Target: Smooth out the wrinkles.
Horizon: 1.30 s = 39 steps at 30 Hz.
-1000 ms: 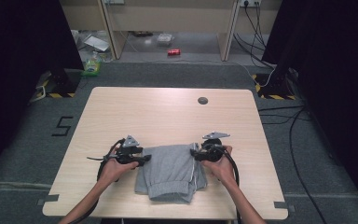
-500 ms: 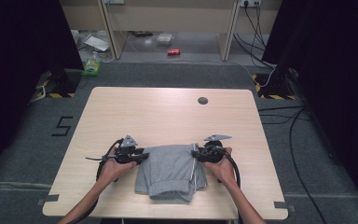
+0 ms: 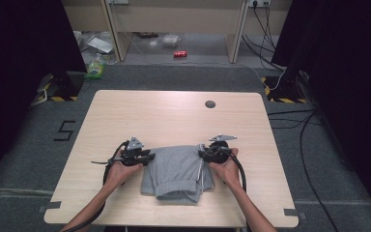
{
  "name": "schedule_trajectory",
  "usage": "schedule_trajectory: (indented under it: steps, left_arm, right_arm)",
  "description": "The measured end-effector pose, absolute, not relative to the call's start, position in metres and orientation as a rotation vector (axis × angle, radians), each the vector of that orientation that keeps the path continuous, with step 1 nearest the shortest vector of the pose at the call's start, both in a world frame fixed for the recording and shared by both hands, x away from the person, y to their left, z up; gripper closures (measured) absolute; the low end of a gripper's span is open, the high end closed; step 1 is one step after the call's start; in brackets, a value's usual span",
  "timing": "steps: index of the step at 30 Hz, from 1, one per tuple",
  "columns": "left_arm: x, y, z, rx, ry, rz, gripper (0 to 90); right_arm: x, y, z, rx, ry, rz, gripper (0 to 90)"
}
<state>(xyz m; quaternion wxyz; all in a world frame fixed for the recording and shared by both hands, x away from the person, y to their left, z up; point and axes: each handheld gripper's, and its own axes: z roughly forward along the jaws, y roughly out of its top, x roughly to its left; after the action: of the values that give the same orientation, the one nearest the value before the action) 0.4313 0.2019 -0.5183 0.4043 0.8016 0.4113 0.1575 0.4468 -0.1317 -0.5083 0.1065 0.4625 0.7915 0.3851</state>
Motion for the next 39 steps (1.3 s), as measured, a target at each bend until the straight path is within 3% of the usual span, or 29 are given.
schedule_trajectory:
  steps: [15, 29, 39]
  left_arm:
    - [0.481, 0.197, -0.515, 2.019, 1.136, 0.403, 64.3]
    - [0.497, 0.198, -0.515, 2.008, 1.166, 0.414, 62.9]
    - [0.499, 0.199, -0.514, 2.012, 1.177, 0.407, 60.0]
  right_arm:
    - [0.496, -0.132, -0.509, 1.416, 2.274, 1.135, 61.3]
    - [0.521, -0.129, -0.511, 1.449, 2.211, 1.126, 57.4]
    - [0.519, -0.133, -0.511, 1.497, 2.178, 1.148, 44.1]
